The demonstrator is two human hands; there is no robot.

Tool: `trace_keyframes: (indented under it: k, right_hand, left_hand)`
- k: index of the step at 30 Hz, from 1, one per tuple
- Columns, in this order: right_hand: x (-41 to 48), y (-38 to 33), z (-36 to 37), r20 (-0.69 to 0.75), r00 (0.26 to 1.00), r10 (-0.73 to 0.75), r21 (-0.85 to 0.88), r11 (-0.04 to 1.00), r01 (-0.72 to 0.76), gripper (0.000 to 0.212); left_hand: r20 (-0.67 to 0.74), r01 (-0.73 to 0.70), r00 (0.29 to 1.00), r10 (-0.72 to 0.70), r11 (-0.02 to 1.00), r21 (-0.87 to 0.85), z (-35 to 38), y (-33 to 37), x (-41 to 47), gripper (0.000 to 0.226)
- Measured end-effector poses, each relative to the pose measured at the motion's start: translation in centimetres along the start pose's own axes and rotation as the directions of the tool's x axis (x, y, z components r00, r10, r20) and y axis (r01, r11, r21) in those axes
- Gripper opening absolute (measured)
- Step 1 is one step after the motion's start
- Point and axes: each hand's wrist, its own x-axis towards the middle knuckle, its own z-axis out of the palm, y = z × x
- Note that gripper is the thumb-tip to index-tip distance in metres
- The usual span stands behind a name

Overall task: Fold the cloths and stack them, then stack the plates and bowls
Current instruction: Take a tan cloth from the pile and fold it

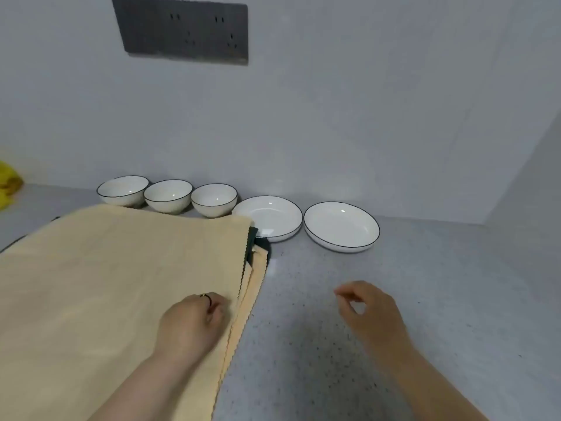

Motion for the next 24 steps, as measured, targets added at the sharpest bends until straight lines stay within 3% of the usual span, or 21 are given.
trace_keyframes:
  k: [6, 17, 20, 24]
  right_hand:
    - [-3.9, 3.4, 2.4, 0.068, 0.997, 0.041, -0.102, 0.994, -0.034, 0.018]
    - [-6.2, 4.2, 3.5, 0.003, 0.994, -0.109, -0.168, 0.980, 0.108, 0.024]
    - [-6.6, 4.3, 3.8, 0.025, 0.990, -0.141, -0.238, 0.961, 0.143, 0.026]
    - [-6.8, 4.2, 3.7, 0.037, 0.987, -0.157, -0.289, 0.944, 0.161, 0.029]
  left_hand:
    - [-0.057, -0.024, 0.998, 0.019, 0.996, -0.091, 2.2, -1.3, -1.3, 0.025]
    - [-0.059, -0.106, 0.992, 0.109, 0.993, 0.056, 1.9, -0.9, -2.3, 0.026]
    - [0.012, -0.139, 0.990, 0.139, 0.985, 0.105, 1.3, -0.8, -2.8, 0.028]
    - [0.161, -0.114, 0.979, 0.124, 0.991, -0.071, -0.4, -1.6, -4.1, 0.029]
